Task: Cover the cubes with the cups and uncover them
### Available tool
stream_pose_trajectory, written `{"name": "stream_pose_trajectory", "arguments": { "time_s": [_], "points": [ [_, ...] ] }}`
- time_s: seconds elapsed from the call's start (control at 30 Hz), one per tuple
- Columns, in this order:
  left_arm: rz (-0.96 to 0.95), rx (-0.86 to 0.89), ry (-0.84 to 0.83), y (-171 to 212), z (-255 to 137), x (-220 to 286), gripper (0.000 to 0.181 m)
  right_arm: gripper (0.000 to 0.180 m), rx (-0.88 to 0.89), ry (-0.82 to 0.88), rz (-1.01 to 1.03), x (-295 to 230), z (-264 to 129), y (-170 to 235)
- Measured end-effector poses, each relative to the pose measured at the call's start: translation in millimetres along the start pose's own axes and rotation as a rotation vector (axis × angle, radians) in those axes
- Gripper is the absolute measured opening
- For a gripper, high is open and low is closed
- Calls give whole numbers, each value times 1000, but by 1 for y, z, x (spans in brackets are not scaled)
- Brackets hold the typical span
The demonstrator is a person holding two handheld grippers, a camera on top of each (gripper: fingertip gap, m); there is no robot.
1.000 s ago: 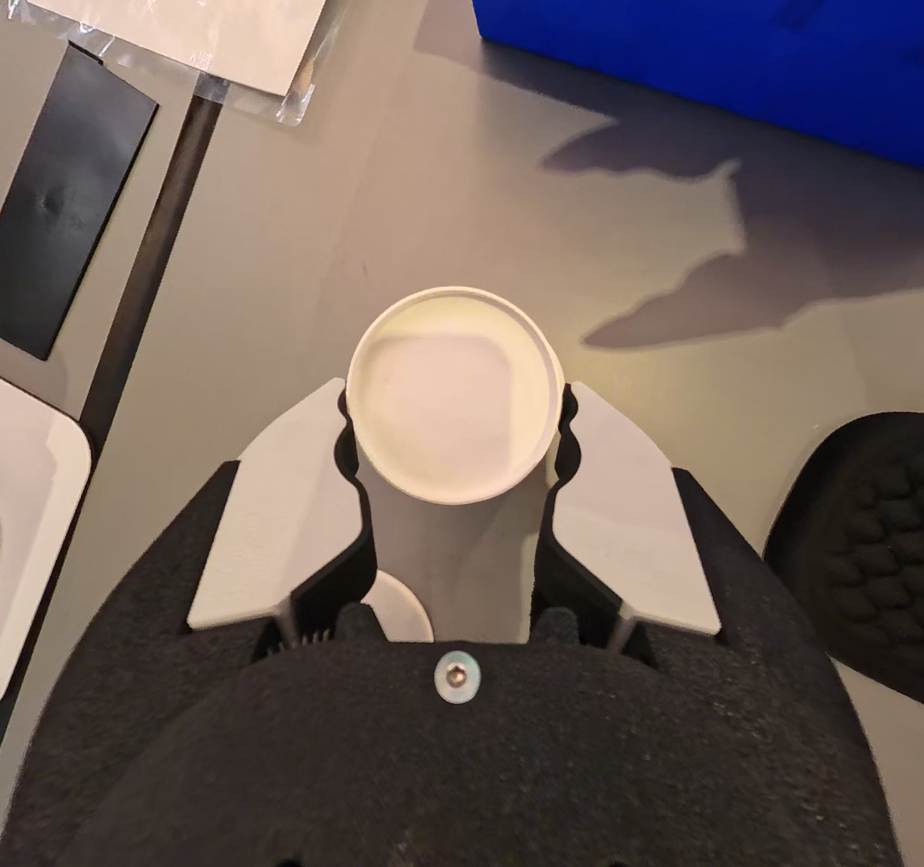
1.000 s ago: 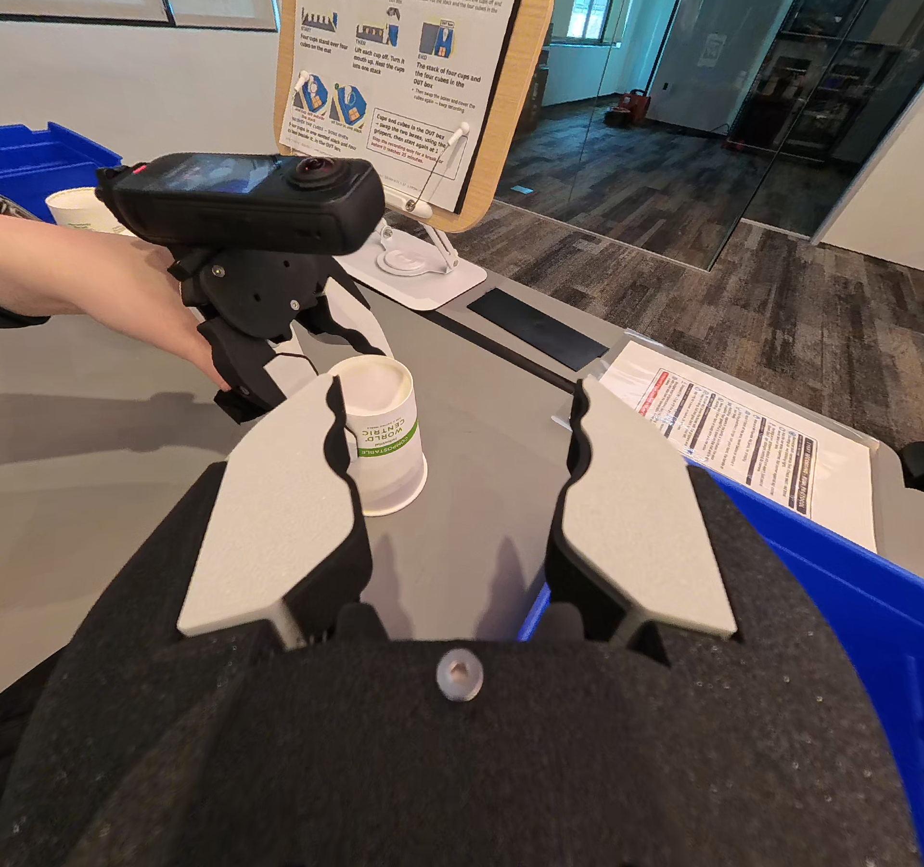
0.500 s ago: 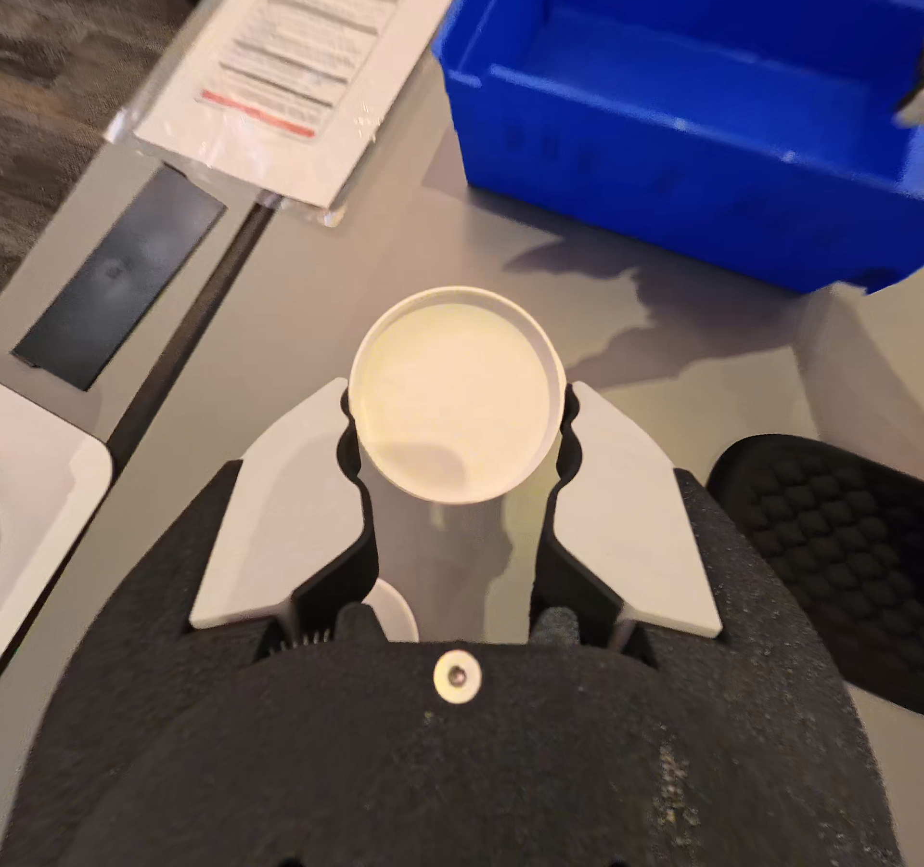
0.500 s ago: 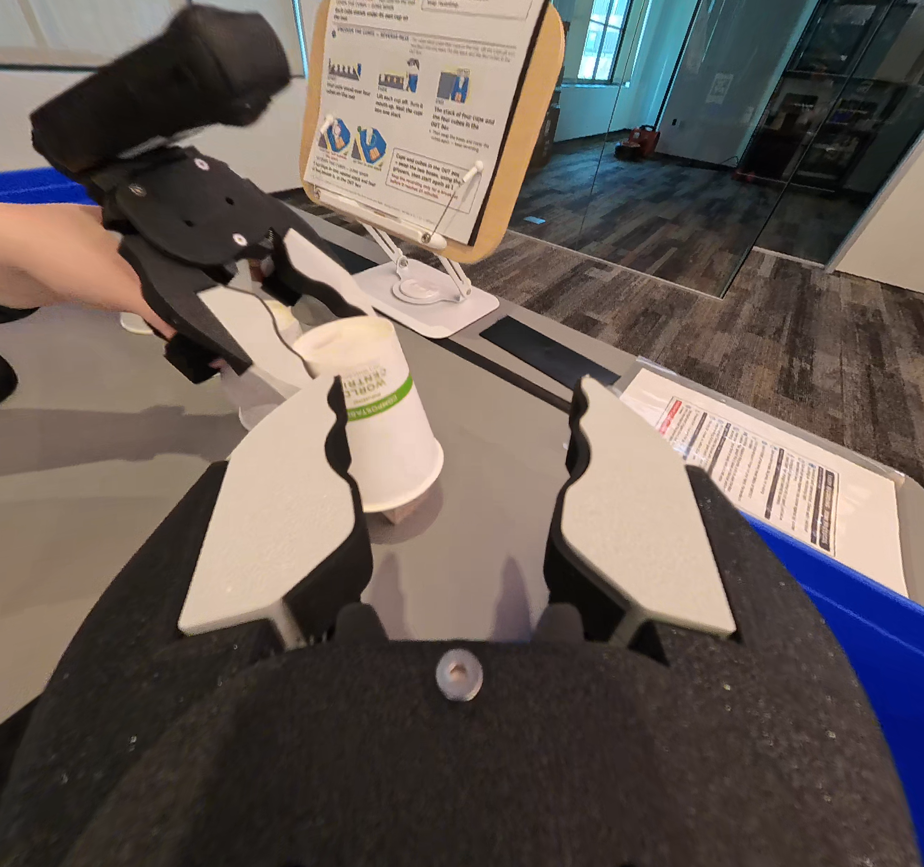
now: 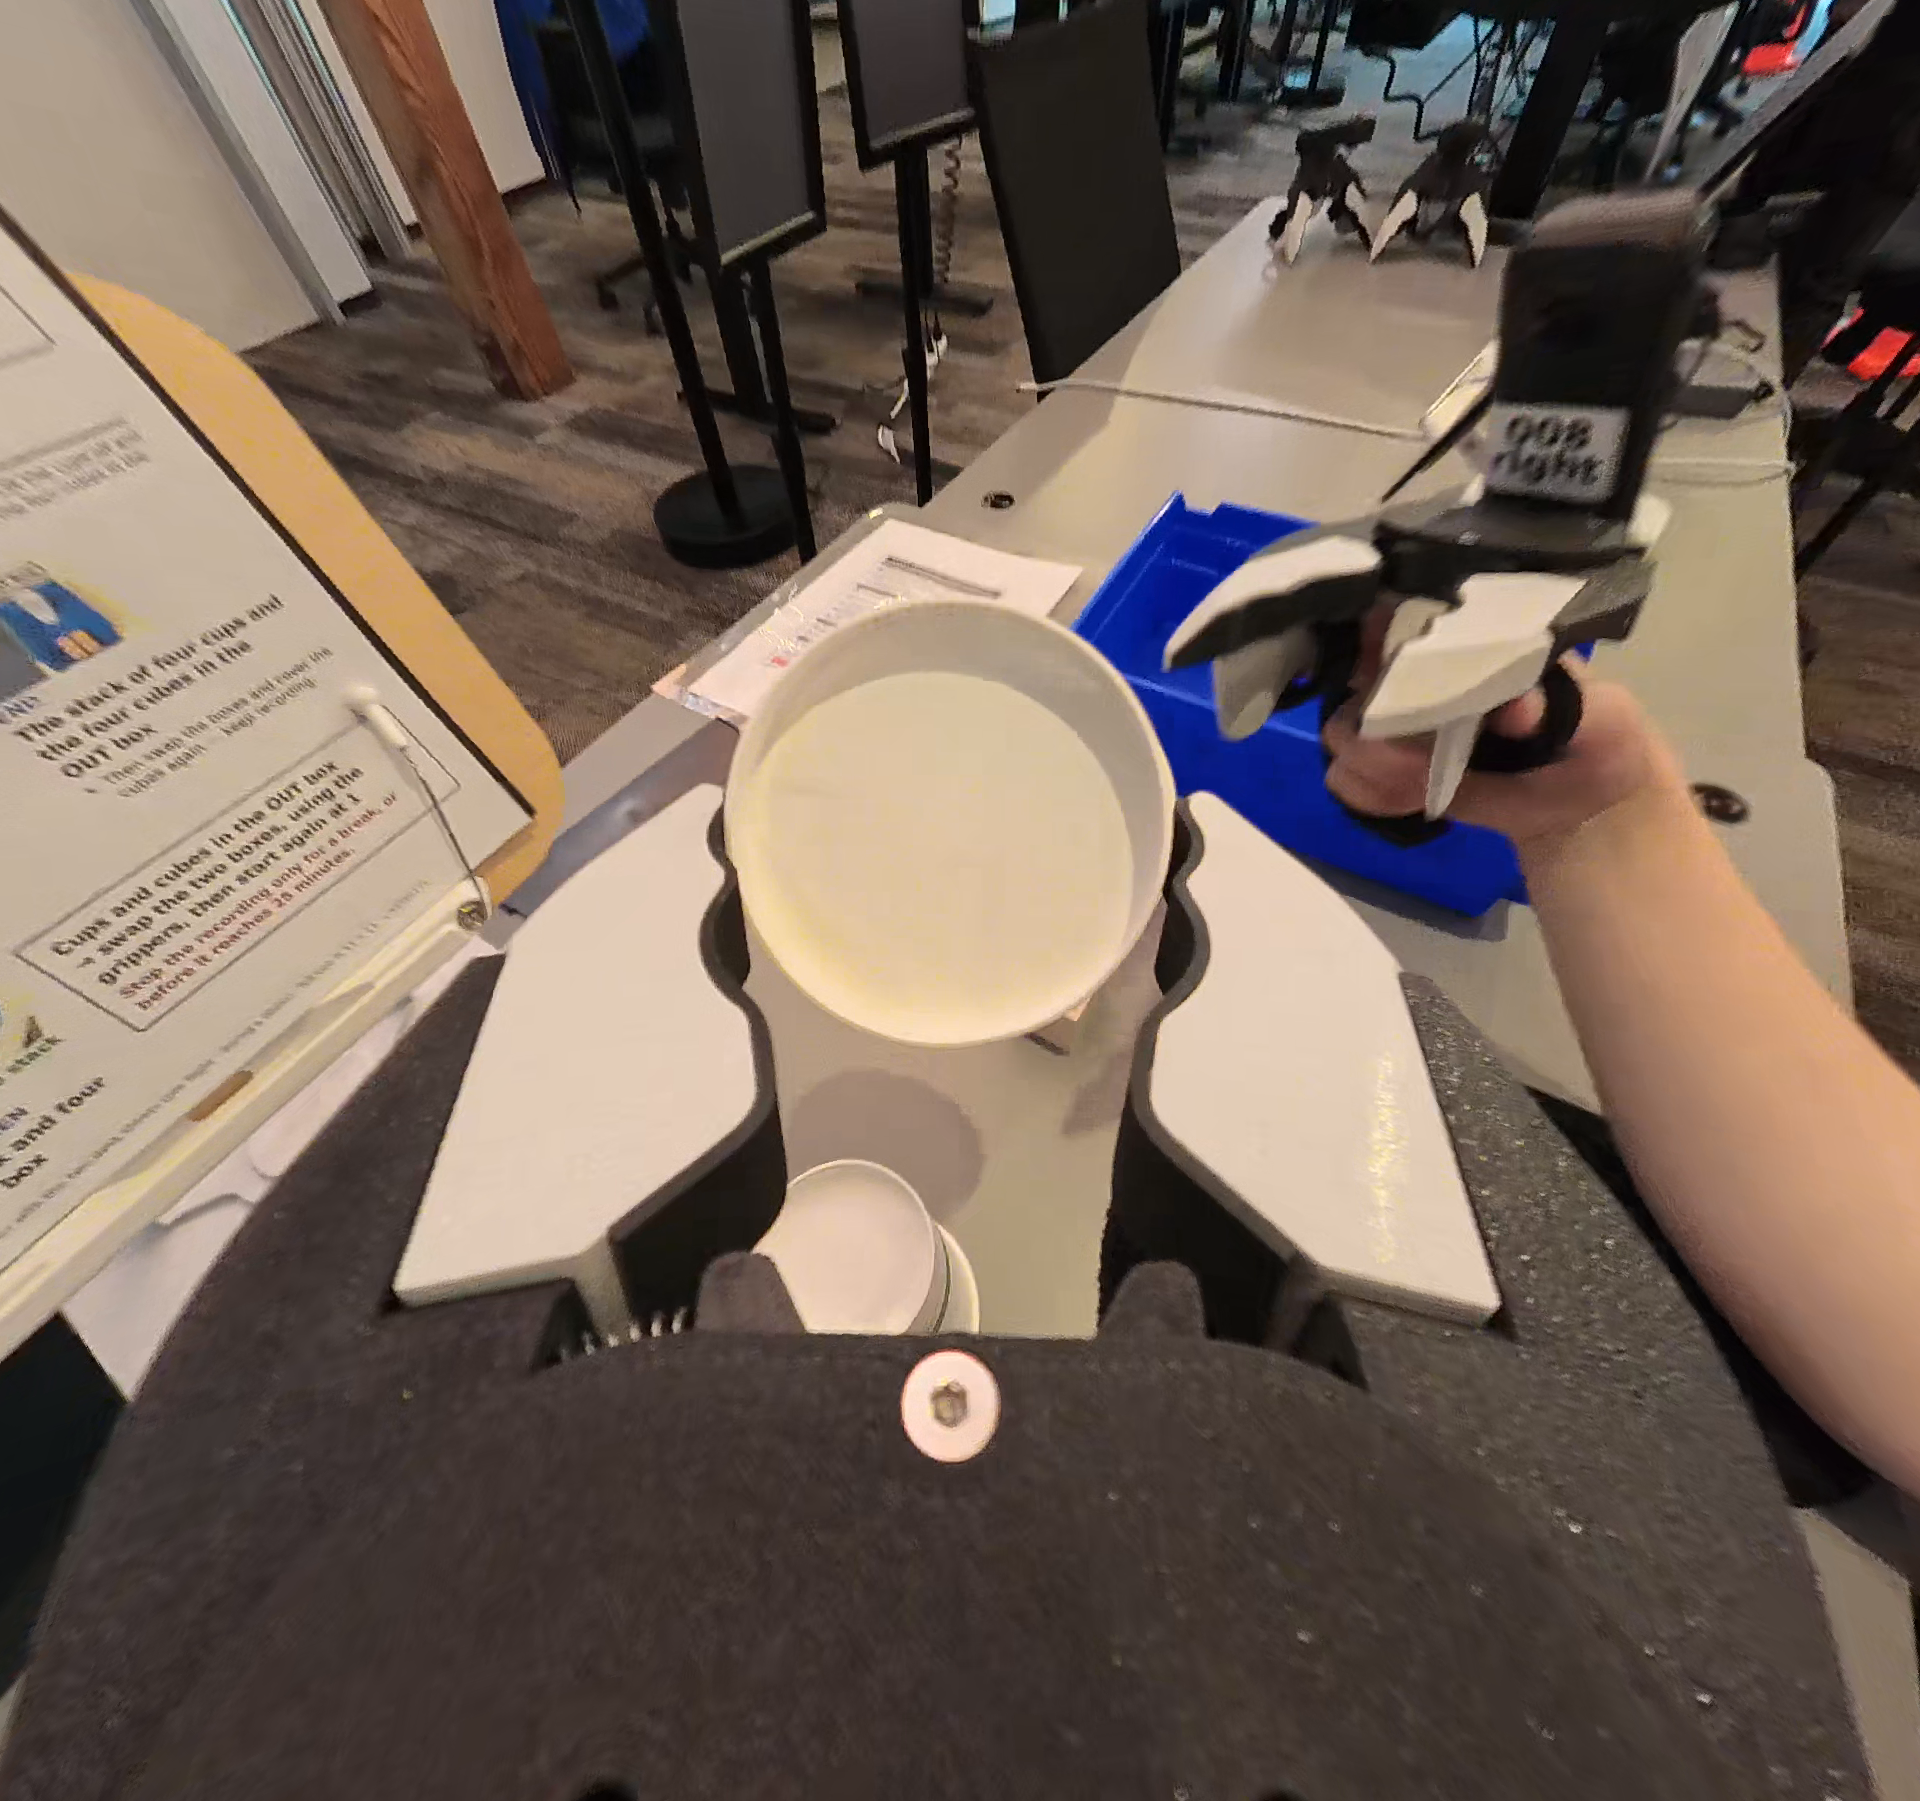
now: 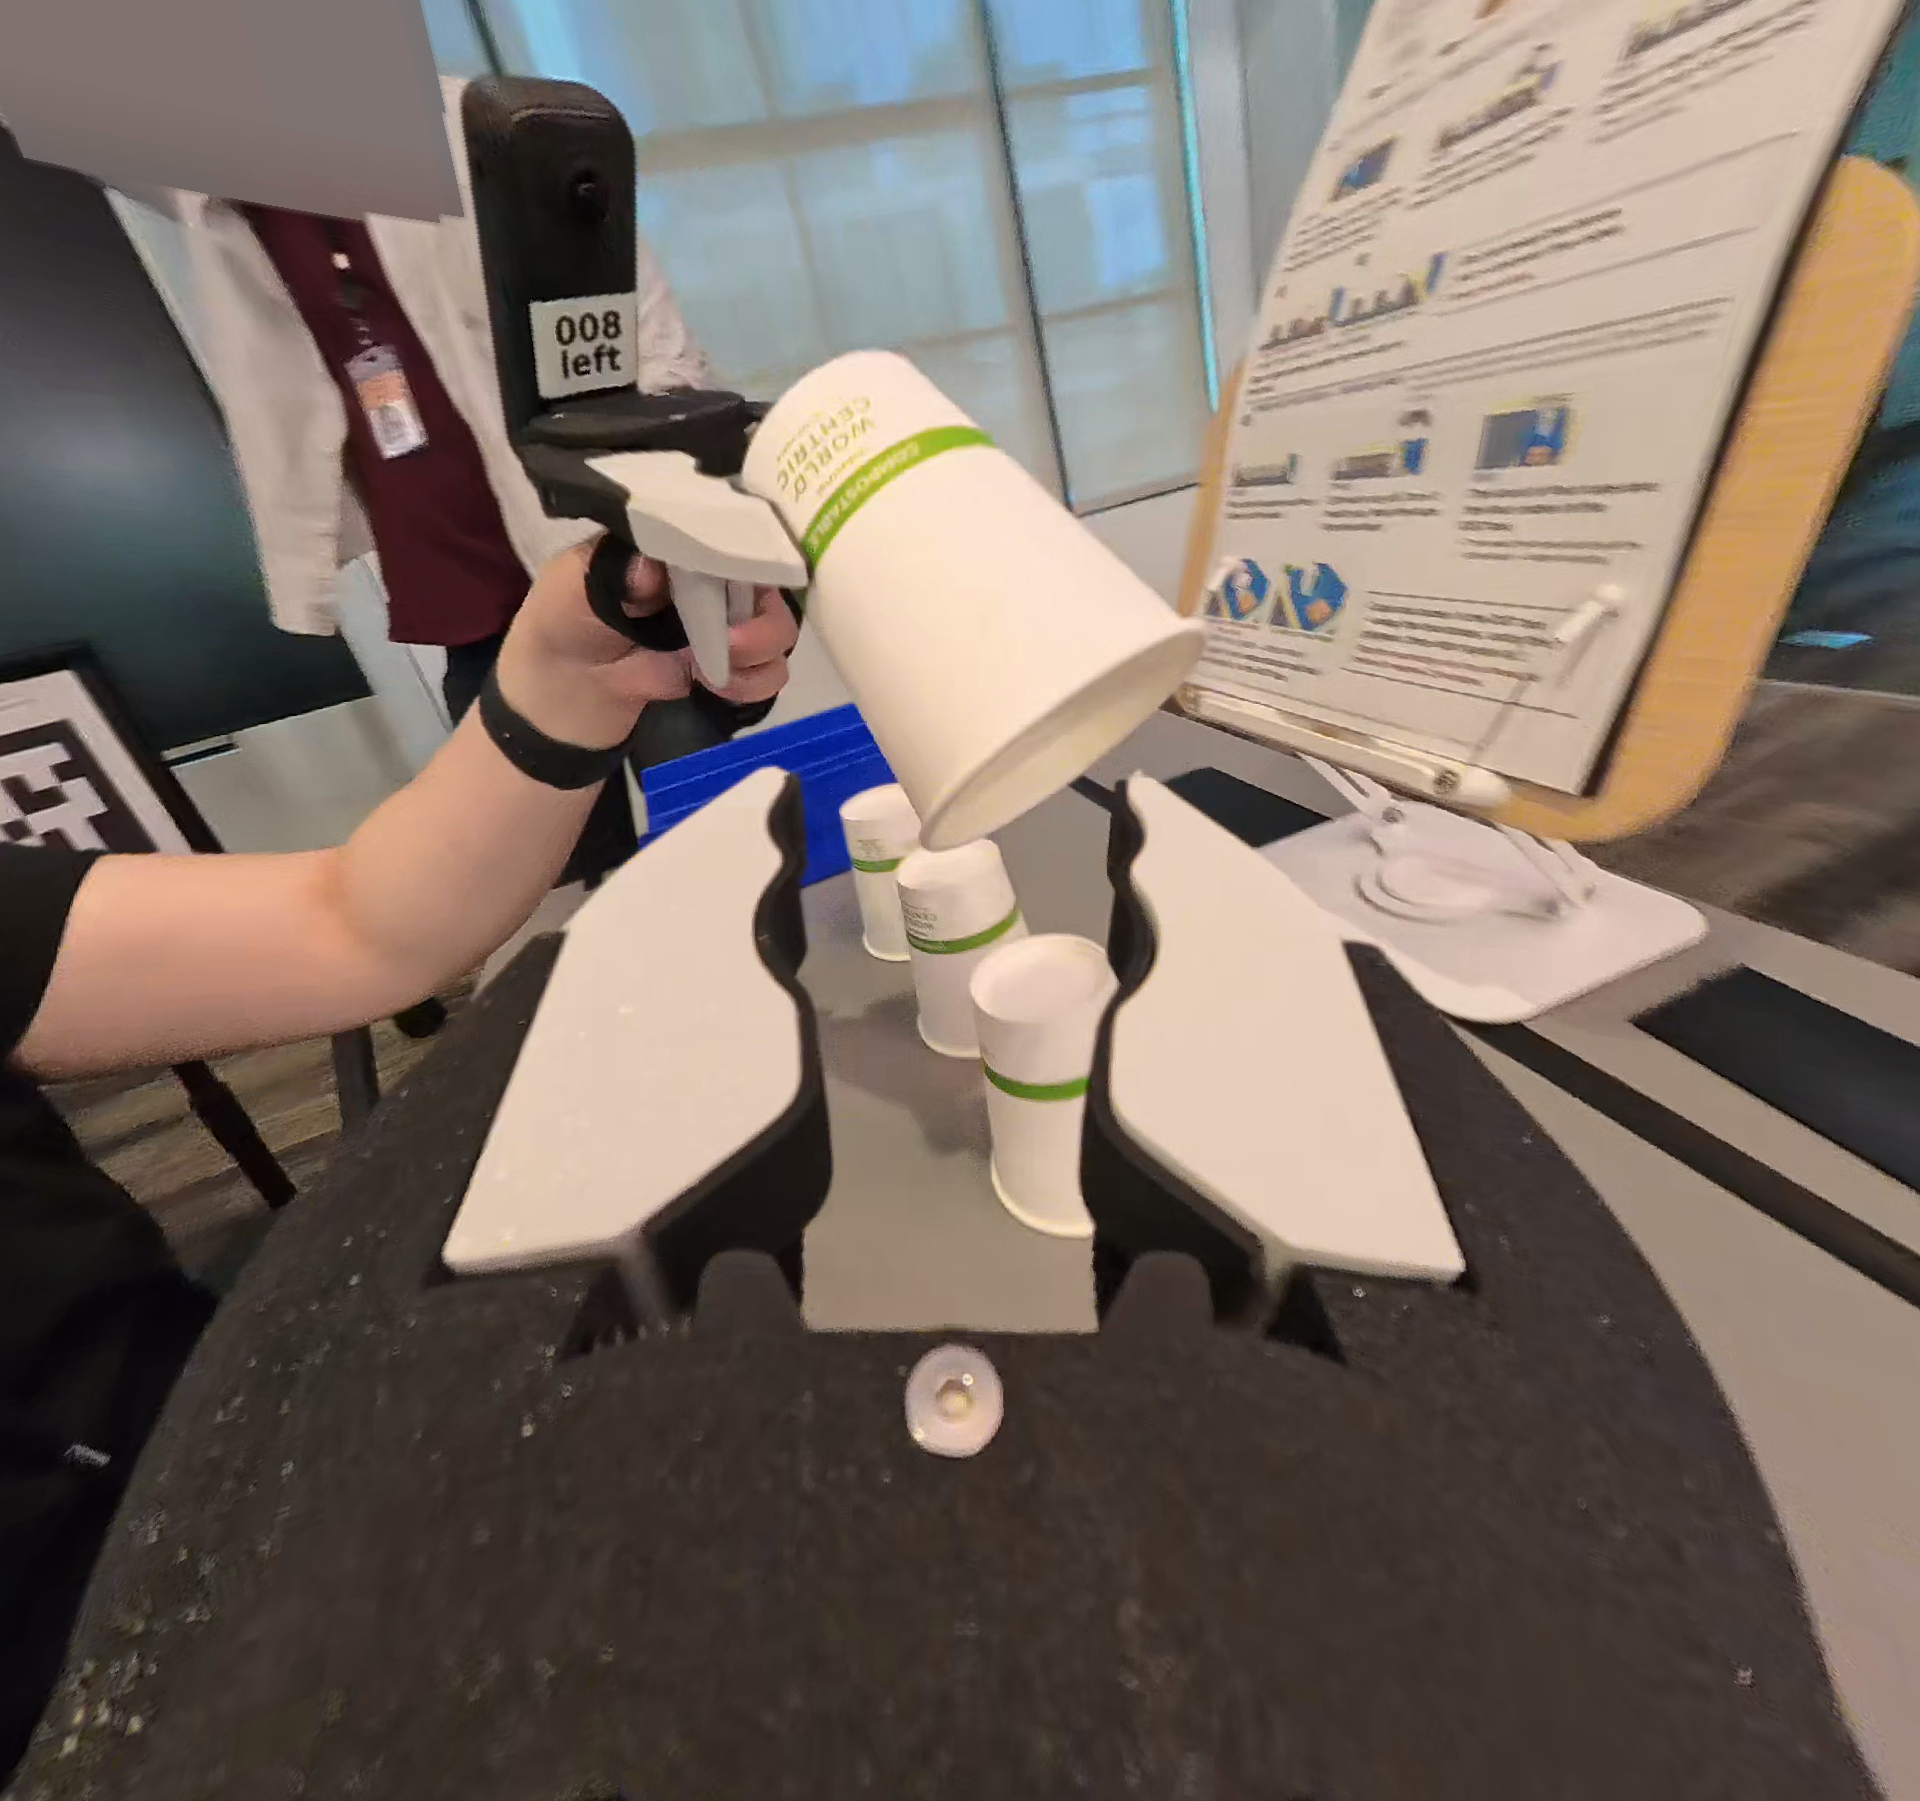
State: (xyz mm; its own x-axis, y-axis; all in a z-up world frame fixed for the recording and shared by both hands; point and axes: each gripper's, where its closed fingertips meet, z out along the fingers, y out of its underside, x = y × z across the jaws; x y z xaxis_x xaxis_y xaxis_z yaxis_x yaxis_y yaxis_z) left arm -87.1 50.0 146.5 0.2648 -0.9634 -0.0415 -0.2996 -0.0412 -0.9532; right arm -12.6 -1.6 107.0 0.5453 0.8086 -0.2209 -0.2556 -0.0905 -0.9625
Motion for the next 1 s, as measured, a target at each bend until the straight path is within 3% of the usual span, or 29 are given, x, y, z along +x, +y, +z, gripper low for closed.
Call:
{"name": "stream_pose_trajectory", "arguments": {
  "time_s": [0.2,0.33,0.43,0.57,0.77,0.9,1.0],
  "points": [
    [10,84,45,-12,-20,13,77,59,26,-197,21,-26,39,2],
    [4,122,76,-15,-23,20,77,42,144,-350,17,-52,50,-14],
    [-44,159,142,-16,-29,28,77,9,197,-410,4,-61,49,-21],
    [-24,164,167,-7,-36,30,78,2,183,-465,-19,-70,49,-17],
    [-37,270,135,8,-80,15,84,0,76,-327,-98,-62,37,-10],
    [-37,343,53,25,-112,-5,69,0,-200,41,-230,-35,6,3],
    [-41,282,18,35,-116,-20,67,0,-463,316,-270,-22,-32,21]
  ]
}}
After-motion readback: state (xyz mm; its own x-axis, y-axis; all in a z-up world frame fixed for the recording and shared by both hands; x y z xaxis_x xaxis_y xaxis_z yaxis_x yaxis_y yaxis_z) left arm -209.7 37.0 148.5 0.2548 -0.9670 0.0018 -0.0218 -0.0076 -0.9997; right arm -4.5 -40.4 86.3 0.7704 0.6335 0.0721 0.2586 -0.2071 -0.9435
